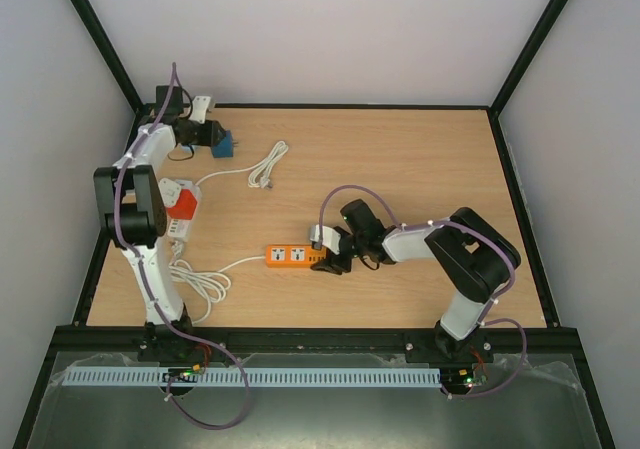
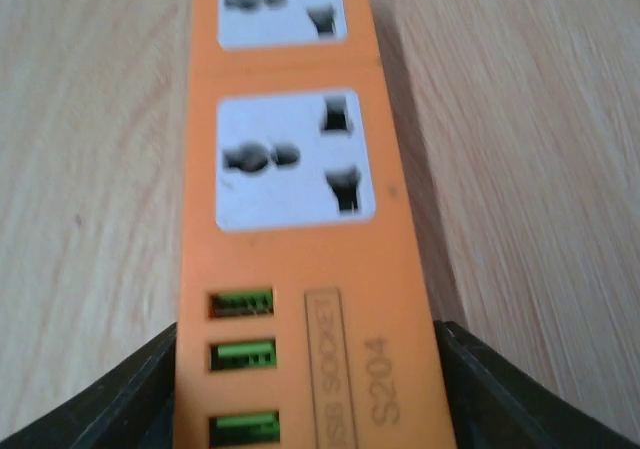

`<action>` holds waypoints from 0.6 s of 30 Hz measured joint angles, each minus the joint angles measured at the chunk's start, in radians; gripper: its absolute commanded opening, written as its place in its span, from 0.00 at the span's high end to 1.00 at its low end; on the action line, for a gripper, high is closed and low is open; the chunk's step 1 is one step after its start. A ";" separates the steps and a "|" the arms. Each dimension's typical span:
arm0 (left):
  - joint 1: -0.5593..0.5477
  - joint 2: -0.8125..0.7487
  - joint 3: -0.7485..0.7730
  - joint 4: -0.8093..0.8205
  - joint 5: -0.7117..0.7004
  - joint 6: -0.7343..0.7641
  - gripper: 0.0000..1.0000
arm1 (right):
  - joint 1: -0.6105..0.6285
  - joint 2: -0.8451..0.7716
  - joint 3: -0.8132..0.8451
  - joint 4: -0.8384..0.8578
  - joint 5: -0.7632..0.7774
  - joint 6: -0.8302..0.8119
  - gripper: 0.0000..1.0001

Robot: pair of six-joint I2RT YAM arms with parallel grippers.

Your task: Pull the plug off the socket

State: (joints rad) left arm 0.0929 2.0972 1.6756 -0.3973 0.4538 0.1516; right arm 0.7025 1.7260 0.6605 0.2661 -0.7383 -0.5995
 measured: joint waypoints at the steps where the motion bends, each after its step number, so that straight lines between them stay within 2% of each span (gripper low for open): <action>1: -0.006 -0.029 -0.013 -0.003 0.002 0.007 0.57 | 0.000 0.000 0.000 -0.008 0.019 0.002 0.31; 7: -0.026 -0.208 -0.098 0.001 0.038 0.026 0.54 | -0.003 -0.010 0.000 -0.036 0.055 0.019 0.19; 13: -0.024 -0.363 -0.252 0.000 0.056 0.044 0.49 | -0.003 -0.050 0.020 -0.097 0.069 0.020 0.17; 18: -0.019 -0.496 -0.330 -0.035 0.063 0.067 0.45 | 0.010 -0.064 0.136 -0.195 0.093 0.000 0.17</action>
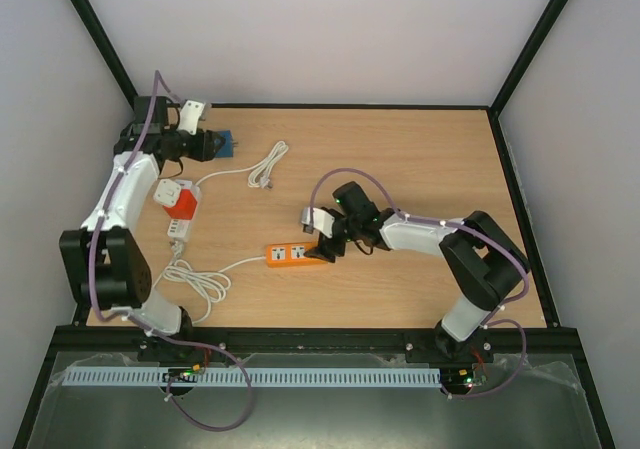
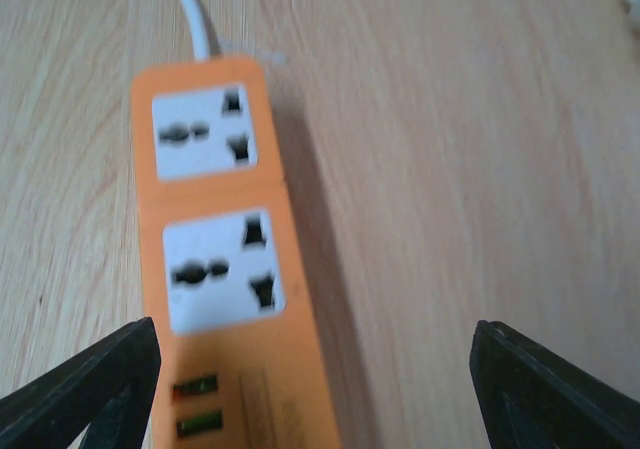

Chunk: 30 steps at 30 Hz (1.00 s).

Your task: Pull the plug off the socket

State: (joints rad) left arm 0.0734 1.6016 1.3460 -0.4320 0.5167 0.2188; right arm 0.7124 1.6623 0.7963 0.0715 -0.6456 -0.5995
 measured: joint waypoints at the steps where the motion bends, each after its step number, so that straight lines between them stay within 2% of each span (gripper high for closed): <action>1: 0.000 -0.029 -0.007 -0.005 0.003 0.005 0.44 | 0.010 0.000 0.032 -0.027 0.013 -0.006 0.17; 12: 0.026 -0.297 -0.093 -0.061 0.031 0.045 0.42 | 0.203 0.083 0.267 -0.237 0.111 -0.054 0.19; 18: 0.051 -0.323 -0.151 -0.079 0.074 0.040 0.41 | 0.271 0.181 0.340 -0.297 0.162 -0.061 0.21; 25: 0.064 -0.346 -0.159 -0.079 0.104 0.035 0.41 | 0.277 0.218 0.386 -0.332 0.211 -0.070 0.21; 30: 0.072 -0.367 -0.181 -0.075 0.115 0.035 0.41 | 0.277 0.242 0.430 -0.337 0.243 -0.073 0.26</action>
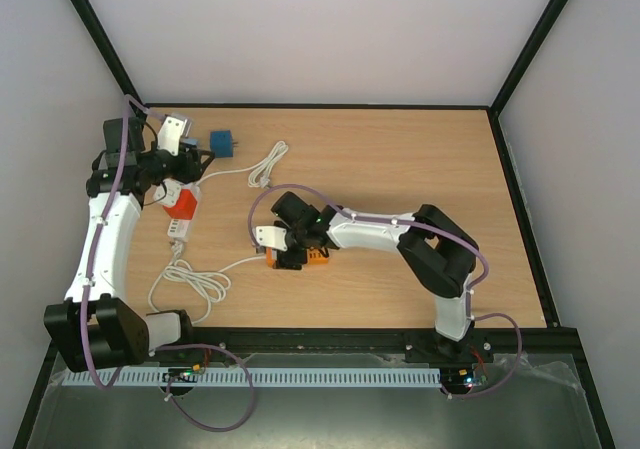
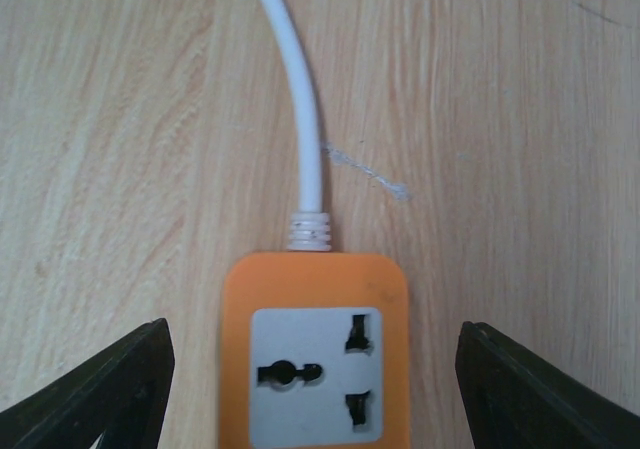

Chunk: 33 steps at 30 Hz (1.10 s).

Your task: Pull the plug off the socket

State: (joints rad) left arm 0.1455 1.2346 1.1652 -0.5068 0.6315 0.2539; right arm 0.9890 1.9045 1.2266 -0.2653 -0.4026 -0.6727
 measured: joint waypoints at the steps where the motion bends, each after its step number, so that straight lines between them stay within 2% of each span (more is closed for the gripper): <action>1: 0.001 -0.001 -0.002 0.000 0.001 0.000 0.41 | 0.000 0.005 0.006 -0.001 0.008 -0.003 0.27; 4: 0.002 -0.003 -0.007 0.000 0.006 -0.001 0.41 | 0.000 0.028 0.023 -0.011 0.024 -0.013 0.34; 13: 0.002 -0.003 -0.007 0.000 0.015 -0.003 0.41 | 0.000 0.067 0.029 -0.032 0.050 -0.016 0.65; 16: 0.003 -0.005 -0.011 0.002 0.016 -0.003 0.41 | -0.003 0.063 0.024 -0.028 0.058 -0.011 0.72; 22: 0.006 -0.005 -0.011 0.004 0.016 -0.003 0.41 | -0.046 0.016 -0.040 -0.022 0.060 0.000 0.75; 33: 0.006 -0.005 -0.012 0.006 0.016 -0.003 0.41 | -0.260 -0.125 -0.184 -0.064 0.095 -0.043 0.76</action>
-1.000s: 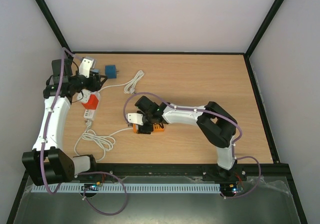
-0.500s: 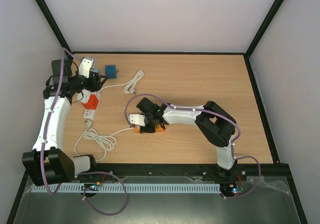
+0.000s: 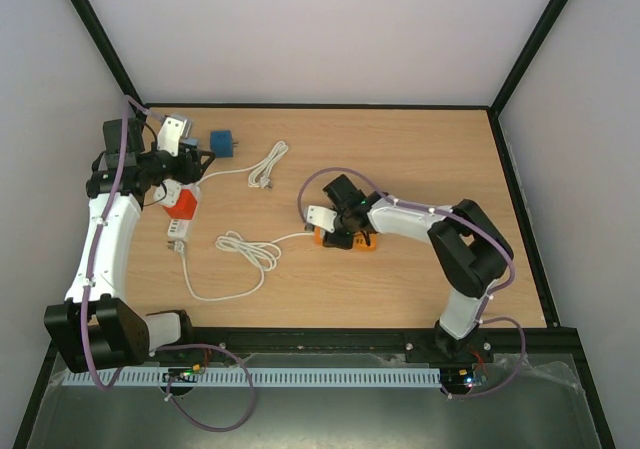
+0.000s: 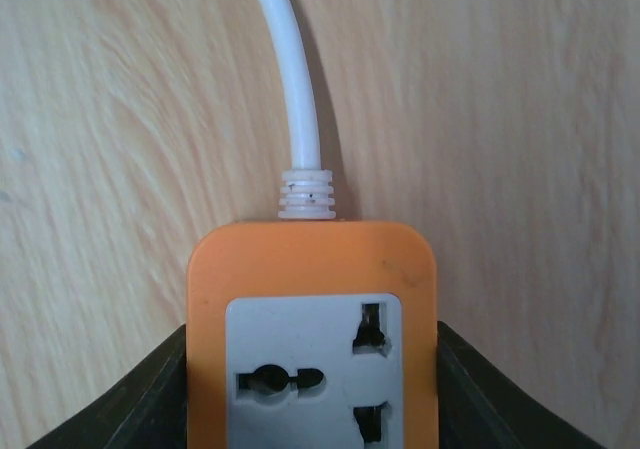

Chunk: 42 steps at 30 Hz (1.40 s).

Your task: Pull the plug off the socket

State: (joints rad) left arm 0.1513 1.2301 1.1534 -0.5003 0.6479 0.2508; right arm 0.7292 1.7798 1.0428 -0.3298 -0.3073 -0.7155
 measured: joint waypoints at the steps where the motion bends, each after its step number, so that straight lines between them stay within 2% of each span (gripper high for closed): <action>1: 0.000 0.000 -0.001 0.000 0.000 0.000 0.41 | -0.018 -0.009 -0.006 -0.006 0.001 -0.006 0.76; 11: 0.000 0.000 -0.001 0.000 0.003 0.000 0.41 | -0.275 -0.027 0.001 -0.066 -0.015 -0.040 0.77; 25: 0.000 0.000 -0.001 0.000 0.003 0.000 0.41 | -0.662 0.143 0.215 -0.107 -0.052 0.000 0.77; 33: 0.000 0.000 -0.001 0.000 0.003 0.000 0.41 | -0.883 0.260 0.364 -0.114 -0.056 0.108 0.78; 42: 0.000 0.000 -0.001 0.000 0.004 0.000 0.41 | -1.068 0.285 0.405 -0.073 0.005 0.290 0.77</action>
State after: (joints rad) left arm 0.1513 1.2301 1.1522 -0.5007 0.6521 0.2508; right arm -0.3386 2.0651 1.4479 -0.4030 -0.3027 -0.4255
